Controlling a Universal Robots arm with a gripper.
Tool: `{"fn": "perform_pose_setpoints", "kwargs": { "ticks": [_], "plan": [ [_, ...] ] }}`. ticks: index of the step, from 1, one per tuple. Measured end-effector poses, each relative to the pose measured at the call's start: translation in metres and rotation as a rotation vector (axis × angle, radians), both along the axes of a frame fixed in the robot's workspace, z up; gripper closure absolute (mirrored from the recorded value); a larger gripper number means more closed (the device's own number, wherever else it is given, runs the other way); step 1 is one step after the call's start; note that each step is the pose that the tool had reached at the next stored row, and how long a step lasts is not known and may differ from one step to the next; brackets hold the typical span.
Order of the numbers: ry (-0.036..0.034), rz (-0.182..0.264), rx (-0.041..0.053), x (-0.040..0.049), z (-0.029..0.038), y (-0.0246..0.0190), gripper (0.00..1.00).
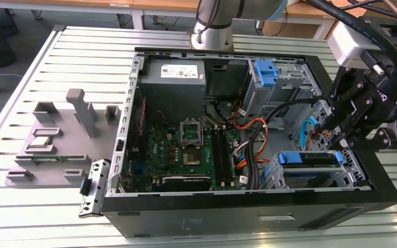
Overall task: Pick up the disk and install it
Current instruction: 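Insert the first disk wire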
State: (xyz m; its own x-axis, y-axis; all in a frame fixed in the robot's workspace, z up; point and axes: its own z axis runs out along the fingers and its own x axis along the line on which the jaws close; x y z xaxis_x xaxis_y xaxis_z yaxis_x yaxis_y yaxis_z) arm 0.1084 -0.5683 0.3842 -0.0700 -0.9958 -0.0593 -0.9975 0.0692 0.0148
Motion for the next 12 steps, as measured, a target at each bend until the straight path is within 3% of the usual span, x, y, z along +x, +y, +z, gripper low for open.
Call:
{"fn": "perform_pose_setpoints", "kwargs": {
  "ticks": [12],
  "plan": [
    [0.0, 0.001, -0.0002, 0.0, -0.0002, 0.0022, 0.58]
  ]
}}
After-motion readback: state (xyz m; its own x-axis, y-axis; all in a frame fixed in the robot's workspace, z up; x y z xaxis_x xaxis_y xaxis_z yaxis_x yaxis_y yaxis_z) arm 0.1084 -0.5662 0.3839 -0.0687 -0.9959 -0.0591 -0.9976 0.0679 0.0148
